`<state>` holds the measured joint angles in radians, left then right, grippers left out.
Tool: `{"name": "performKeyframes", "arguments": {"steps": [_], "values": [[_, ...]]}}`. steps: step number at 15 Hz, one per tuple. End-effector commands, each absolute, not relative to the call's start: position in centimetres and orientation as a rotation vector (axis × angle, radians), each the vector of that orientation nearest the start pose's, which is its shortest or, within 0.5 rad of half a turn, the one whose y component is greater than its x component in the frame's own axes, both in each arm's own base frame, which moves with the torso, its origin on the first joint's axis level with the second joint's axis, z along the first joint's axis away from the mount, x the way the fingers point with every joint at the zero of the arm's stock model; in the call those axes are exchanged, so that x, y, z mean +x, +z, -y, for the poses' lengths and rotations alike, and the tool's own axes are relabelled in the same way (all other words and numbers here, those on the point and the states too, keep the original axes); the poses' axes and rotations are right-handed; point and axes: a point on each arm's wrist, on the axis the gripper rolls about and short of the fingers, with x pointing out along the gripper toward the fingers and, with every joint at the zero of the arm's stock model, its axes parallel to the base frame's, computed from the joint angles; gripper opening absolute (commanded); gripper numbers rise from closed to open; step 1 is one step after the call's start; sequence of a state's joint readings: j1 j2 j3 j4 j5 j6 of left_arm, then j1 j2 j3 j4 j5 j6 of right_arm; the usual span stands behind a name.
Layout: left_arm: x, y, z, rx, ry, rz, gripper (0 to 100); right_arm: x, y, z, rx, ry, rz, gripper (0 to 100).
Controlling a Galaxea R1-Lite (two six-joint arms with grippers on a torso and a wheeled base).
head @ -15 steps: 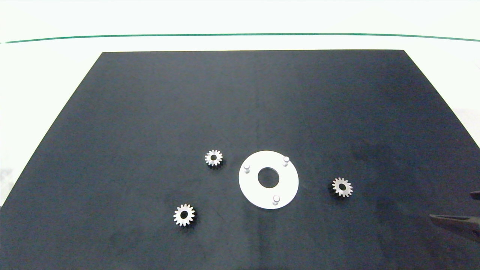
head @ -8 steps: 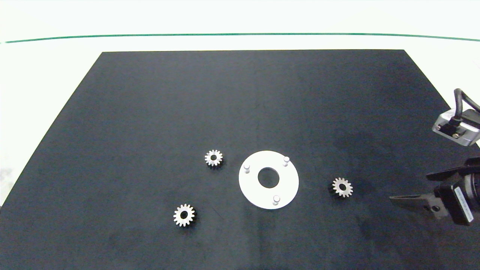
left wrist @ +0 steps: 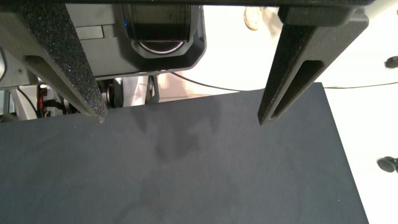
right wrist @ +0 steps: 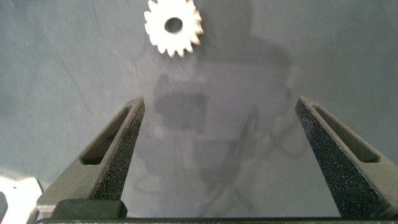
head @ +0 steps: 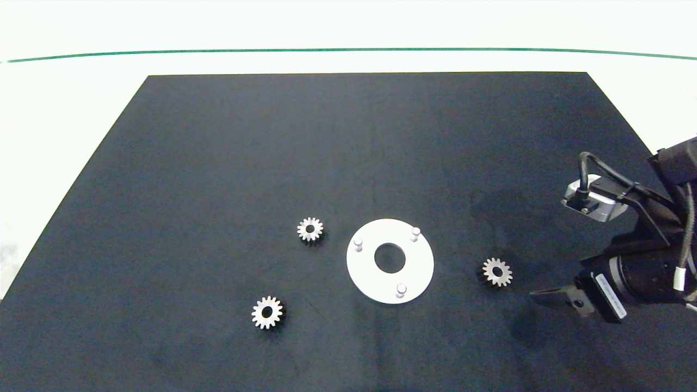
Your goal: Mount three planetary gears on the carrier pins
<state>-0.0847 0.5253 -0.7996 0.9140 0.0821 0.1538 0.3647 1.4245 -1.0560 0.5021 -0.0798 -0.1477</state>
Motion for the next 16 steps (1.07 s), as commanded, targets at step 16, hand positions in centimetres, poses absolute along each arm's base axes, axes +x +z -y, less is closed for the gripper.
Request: {"name": "performKeyframes", "arguments": {"steps": [16], "values": [[-3.5,21.4,-0.5,0.202,-0.05,-0.627,100,24.3,20.3,-12.2,-0.392,0.412,-0.871,87]]}}
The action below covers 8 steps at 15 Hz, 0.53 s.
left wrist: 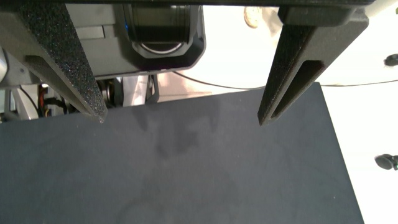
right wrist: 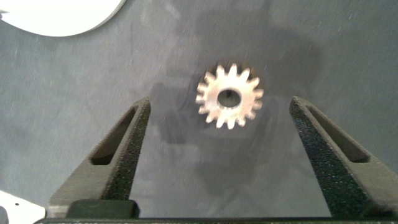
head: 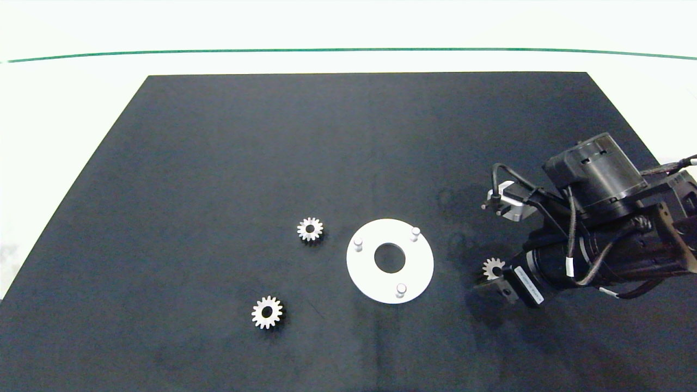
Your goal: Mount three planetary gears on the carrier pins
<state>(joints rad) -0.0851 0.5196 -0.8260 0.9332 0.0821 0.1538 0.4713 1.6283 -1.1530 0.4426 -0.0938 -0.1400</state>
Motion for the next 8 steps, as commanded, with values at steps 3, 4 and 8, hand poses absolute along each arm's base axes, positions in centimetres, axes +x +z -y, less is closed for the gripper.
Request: {"name": "performKeyframes", "arguments": {"steps": [3,4,8], "values": [[-3.56,21.37,-0.49,0.203,-0.052,-0.627,100,24.69,20.13,-12.34,-0.398,0.399,-0.87,81],[-3.53,21.38,-0.49,0.203,-0.05,-0.629,100,24.7,20.14,-12.34,-0.397,0.399,-0.868,79],[-3.62,21.24,-0.5,0.204,-0.054,-0.641,100,24.85,19.9,-12.47,-0.402,0.401,-0.875,70]]}}
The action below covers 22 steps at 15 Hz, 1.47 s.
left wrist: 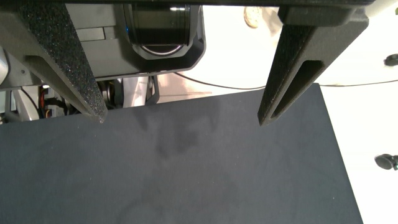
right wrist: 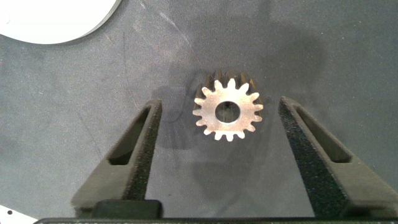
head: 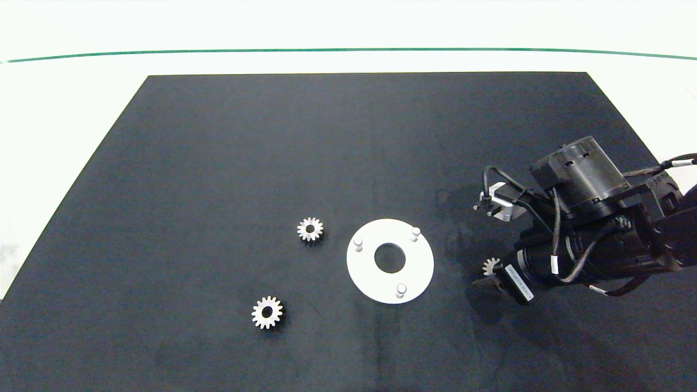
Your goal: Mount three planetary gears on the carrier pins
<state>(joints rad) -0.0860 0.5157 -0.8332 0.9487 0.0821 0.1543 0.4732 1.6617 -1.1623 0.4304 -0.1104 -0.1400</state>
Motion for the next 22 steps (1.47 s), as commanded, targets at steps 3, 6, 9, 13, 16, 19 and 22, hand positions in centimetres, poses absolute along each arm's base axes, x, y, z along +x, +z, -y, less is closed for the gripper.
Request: {"name": "performKeyframes", "arguments": {"steps": [3,6,9,13,16,19,22], "values": [[-3.6,21.4,-0.5,0.204,-0.052,-0.636,100,24.9,19.9,-12.5,-0.406,0.396,-0.876,64],[-3.5,21.5,-0.5,0.205,-0.055,-0.638,100,25.0,19.8,-12.5,-0.411,0.389,-0.875,58],[-3.4,21.6,-0.5,0.205,-0.057,-0.637,100,25.0,19.8,-12.5,-0.411,0.388,-0.876,52],[-3.6,22.1,-0.5,0.205,-0.055,-0.611,100,25.1,19.6,-12.6,-0.414,0.386,-0.884,45],[-3.7,22.3,-0.5,0.205,-0.057,-0.608,100,25.3,19.2,-12.7,-0.417,0.39,-0.895,39],[-3.7,22.2,-0.5,0.207,-0.056,-0.616,100,25.3,19.2,-12.7,-0.417,0.387,-0.897,33],[-3.8,22.1,-0.5,0.206,-0.057,-0.619,100,25.3,19.2,-12.7,-0.417,0.388,-0.897,27]]}}
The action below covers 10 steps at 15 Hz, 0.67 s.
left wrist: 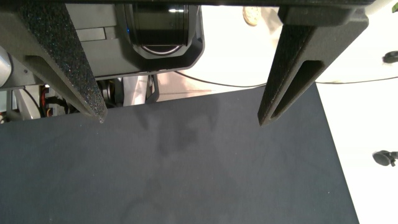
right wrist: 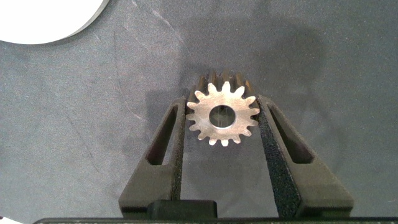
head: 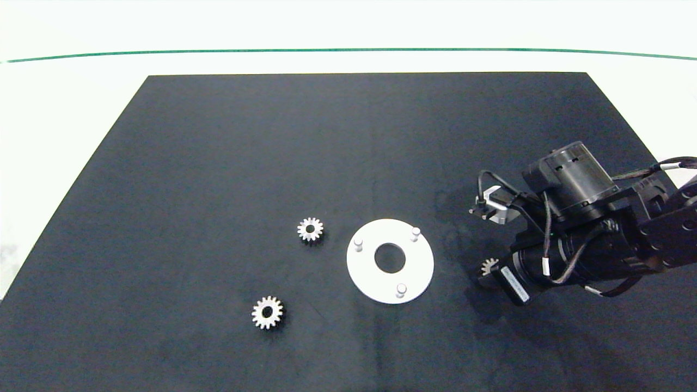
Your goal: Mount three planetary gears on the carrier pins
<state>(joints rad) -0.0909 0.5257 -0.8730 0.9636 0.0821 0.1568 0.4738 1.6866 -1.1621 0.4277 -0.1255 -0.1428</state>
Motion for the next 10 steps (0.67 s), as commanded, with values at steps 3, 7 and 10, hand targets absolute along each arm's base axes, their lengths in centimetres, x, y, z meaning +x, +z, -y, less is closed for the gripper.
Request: {"name": "performKeyframes", "arguments": {"steps": [3,7,10], "values": [[-3.78,22.14,-0.53,0.207,-0.056,-0.617,100,25.25,19.26,-12.68,-0.418,0.388,-0.895,21],[-3.79,22.18,-0.54,0.207,-0.058,-0.616,100,25.24,19.3,-12.63,-0.415,0.386,-0.894,13],[-3.75,22.18,-0.53,0.207,-0.058,-0.617,100,25.22,19.46,-12.62,-0.411,0.387,-0.889,7]]}}
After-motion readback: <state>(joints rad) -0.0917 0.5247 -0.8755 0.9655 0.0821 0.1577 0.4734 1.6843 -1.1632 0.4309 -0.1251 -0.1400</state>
